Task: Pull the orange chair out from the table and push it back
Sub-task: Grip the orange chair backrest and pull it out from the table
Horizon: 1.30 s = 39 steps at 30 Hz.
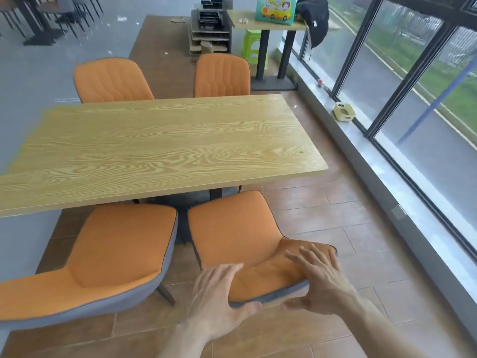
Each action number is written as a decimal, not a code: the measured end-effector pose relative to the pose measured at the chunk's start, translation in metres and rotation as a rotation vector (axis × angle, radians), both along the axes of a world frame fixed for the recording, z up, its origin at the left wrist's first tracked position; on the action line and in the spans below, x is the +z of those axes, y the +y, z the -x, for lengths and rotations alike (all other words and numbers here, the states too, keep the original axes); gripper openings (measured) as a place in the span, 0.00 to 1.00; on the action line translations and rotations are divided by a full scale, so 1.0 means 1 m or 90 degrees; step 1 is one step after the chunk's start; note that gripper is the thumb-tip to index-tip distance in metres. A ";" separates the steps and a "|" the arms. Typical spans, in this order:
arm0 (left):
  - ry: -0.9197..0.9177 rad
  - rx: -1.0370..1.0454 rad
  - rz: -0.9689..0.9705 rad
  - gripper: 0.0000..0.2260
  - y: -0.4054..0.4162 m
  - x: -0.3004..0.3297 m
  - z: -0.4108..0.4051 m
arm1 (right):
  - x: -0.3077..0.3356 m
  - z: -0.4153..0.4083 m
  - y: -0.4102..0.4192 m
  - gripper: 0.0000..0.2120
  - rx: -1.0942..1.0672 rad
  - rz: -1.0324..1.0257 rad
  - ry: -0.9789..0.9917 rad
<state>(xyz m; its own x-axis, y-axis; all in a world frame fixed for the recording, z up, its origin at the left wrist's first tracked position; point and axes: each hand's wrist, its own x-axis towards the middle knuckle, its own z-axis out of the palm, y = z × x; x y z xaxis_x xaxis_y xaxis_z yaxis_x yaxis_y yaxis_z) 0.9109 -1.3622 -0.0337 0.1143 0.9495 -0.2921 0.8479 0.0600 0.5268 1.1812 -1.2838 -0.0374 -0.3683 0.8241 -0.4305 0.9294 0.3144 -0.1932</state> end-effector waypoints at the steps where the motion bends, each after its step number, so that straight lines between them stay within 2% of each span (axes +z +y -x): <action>1: 0.002 0.000 0.008 0.40 0.002 -0.004 -0.016 | -0.004 -0.009 0.005 0.69 0.014 0.004 -0.011; 3: 0.011 -0.003 0.020 0.40 0.006 -0.013 -0.038 | -0.013 -0.018 0.014 0.69 0.027 -0.012 -0.011; 6: 0.032 -0.005 0.046 0.35 0.008 -0.033 -0.054 | -0.026 -0.024 0.019 0.62 0.052 -0.068 0.011; 9: 0.045 0.006 0.069 0.32 0.005 -0.046 -0.058 | -0.035 -0.028 0.013 0.55 0.055 -0.146 0.056; 14: 0.051 -0.045 0.087 0.31 0.003 -0.042 -0.043 | -0.039 -0.018 -0.006 0.50 0.016 -0.207 0.100; 20: 0.062 -0.063 0.111 0.32 -0.016 -0.037 -0.017 | -0.043 0.006 -0.038 0.51 -0.026 -0.192 0.085; 31: 0.064 -0.084 0.119 0.42 -0.029 -0.032 0.005 | -0.046 0.026 -0.061 0.50 -0.055 -0.188 0.068; 39: 0.064 -0.090 0.125 0.41 -0.029 -0.039 0.006 | -0.049 0.025 -0.064 0.47 -0.064 -0.188 0.076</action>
